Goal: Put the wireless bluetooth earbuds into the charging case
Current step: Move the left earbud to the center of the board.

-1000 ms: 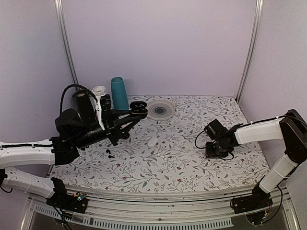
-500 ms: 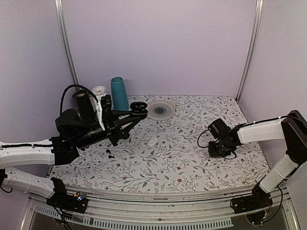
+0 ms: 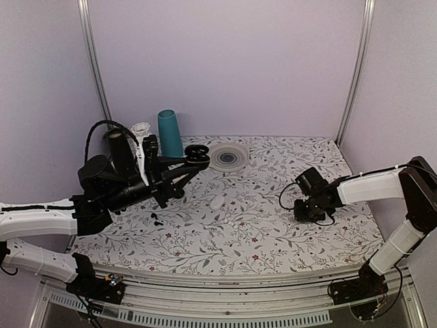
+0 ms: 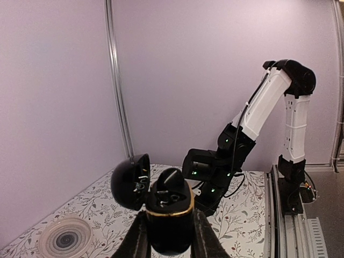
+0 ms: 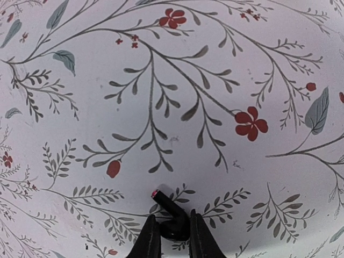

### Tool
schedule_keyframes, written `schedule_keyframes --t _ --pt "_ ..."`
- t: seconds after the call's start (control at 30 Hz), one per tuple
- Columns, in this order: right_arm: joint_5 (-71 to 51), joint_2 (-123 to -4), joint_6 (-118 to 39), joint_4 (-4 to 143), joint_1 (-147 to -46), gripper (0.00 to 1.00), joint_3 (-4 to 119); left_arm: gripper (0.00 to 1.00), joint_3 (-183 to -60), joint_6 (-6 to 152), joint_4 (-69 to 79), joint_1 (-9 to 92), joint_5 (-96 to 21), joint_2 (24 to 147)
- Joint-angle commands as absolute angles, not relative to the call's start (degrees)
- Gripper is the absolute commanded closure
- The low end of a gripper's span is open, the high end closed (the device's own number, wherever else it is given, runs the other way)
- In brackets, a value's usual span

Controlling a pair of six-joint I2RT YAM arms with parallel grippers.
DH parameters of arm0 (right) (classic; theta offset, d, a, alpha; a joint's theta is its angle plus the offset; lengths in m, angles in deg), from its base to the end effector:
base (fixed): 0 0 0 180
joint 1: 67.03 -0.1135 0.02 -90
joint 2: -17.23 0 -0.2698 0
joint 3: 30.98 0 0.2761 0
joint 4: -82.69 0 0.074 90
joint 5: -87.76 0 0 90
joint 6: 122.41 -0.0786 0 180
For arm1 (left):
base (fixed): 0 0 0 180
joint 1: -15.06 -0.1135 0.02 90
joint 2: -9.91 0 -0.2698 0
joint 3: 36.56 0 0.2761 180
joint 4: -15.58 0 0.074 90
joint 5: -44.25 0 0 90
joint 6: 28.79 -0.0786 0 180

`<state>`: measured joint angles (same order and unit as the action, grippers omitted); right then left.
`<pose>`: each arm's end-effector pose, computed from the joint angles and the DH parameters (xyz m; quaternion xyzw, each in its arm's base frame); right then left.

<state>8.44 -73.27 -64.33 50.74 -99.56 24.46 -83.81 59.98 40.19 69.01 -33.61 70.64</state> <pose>0.2670 0.1530 0.0855 0.0134 0.9758 0.0287 0.2165 0.1659 -0.2560 0.3136 0.3649 0.5220 -0.4012 0.6583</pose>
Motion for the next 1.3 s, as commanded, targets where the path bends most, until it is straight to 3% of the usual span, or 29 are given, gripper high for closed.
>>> schedule_keyframes --t 0.0,0.2,0.47,0.6,0.9,1.27 --pt "5.82 -75.52 -62.29 50.97 -99.56 0.89 26.04 1.0 -84.16 60.43 40.29 69.82 -34.31 69.33" --pt "5.26 -76.99 -55.97 52.99 -104.2 0.94 28.91 1.0 -84.18 60.51 40.68 69.77 -34.24 69.83" --pt "-0.12 -78.92 -47.25 57.48 -114.28 0.95 31.57 1.0 -84.09 60.51 40.51 69.82 -34.3 69.67" --pt "0.18 -80.21 -44.94 56.55 -116.27 0.84 32.31 1.0 -84.0 60.53 40.39 69.81 -34.43 69.48" --pt "6.15 -79.83 -48.72 50.67 -116.27 0.49 33.81 1.0 -84.0 60.6 40.51 69.82 -34.53 69.55" --pt "10.05 -80.17 -59.55 43.82 -115.35 0.44 35.54 1.0 -83.91 60.6 40.66 69.87 -34.28 69.66"
